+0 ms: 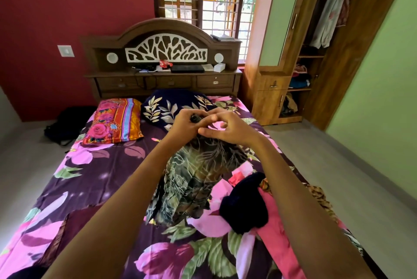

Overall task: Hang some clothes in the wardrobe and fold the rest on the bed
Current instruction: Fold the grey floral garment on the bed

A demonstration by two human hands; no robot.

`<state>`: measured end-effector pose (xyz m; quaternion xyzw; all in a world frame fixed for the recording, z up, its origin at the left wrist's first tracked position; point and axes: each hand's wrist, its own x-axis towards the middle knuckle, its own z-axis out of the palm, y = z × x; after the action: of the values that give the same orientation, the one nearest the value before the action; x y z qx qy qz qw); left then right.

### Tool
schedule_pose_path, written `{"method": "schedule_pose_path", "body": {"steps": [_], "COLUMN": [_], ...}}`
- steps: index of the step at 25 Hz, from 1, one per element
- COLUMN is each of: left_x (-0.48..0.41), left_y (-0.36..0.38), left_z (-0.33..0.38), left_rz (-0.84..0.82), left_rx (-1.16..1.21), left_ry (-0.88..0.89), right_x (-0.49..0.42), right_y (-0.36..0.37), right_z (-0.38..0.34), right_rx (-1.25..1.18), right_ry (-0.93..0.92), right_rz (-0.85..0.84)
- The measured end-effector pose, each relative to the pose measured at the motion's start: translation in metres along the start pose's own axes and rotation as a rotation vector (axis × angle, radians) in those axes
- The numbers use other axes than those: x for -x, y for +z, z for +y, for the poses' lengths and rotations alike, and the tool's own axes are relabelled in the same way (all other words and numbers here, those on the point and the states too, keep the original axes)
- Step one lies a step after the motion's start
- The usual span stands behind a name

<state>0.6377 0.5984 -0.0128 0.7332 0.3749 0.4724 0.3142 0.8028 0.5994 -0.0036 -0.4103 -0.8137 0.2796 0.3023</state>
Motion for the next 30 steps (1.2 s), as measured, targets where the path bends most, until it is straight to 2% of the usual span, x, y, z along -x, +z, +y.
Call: {"method": "schedule_pose_path", "body": {"steps": [1,3,5,7,8,10,12,14,15,17,19,21,23,25,27,29,30], "left_x": [0.001,0.002,0.001,-0.002,-0.002,0.0,0.002,0.004,0.004,0.006,0.009,0.009,0.006,0.001,-0.002,-0.002,0.0], "left_y": [0.0,-0.004,-0.013,-0.029,-0.035,-0.049,-0.067,-0.082,-0.085,-0.085,-0.076,-0.069,-0.063,-0.059,-0.056,-0.054,-0.053], "left_z": [0.001,0.0,-0.003,-0.005,-0.006,-0.006,-0.011,-0.021,-0.026,-0.037,-0.039,-0.039,-0.037,-0.034,-0.032,-0.033,-0.035], "left_rz": [0.022,0.17,0.342,0.407,0.376,0.226,0.012,-0.16,-0.178,-0.087,0.003,0.014,0.02,0.085,0.139,0.122,0.1], "left_rx": [-0.016,-0.003,0.073,0.111,0.083,0.008,-0.071,-0.252,-0.34,-0.355,-0.25,-0.127,0.016,0.074,0.096,0.109,0.095], "left_ry": [-0.001,-0.04,-0.14,-0.172,-0.147,-0.106,-0.181,-0.296,-0.322,-0.348,-0.368,-0.404,-0.433,-0.368,-0.273,-0.229,-0.225], "right_x": [0.001,0.007,0.013,0.017,0.019,0.02,0.019,0.015,0.013,0.008,0.006,0.002,0.003,0.007,0.013,0.018,0.018], "right_y": [0.001,0.0,-0.004,-0.005,-0.006,-0.01,-0.018,-0.024,-0.023,-0.016,-0.011,-0.012,-0.016,-0.016,-0.014,-0.014,-0.015], "right_z": [-0.001,-0.002,0.0,0.011,0.014,0.015,0.015,0.02,0.024,0.035,0.043,0.047,0.044,0.037,0.032,0.037,0.043], "right_rx": [-0.011,0.023,0.144,0.219,0.178,-0.029,-0.198,-0.192,-0.145,-0.084,-0.054,0.036,0.066,0.054,-0.094,-0.216,-0.185], "right_ry": [0.006,0.053,0.19,0.311,0.303,0.201,0.133,0.127,0.13,0.139,0.168,0.186,0.145,0.04,0.009,0.114,0.171], "right_rz": [-0.024,-0.122,-0.306,-0.348,-0.296,-0.073,0.124,0.195,0.224,0.355,0.475,0.534,0.587,0.68,0.636,0.414,0.342]}}
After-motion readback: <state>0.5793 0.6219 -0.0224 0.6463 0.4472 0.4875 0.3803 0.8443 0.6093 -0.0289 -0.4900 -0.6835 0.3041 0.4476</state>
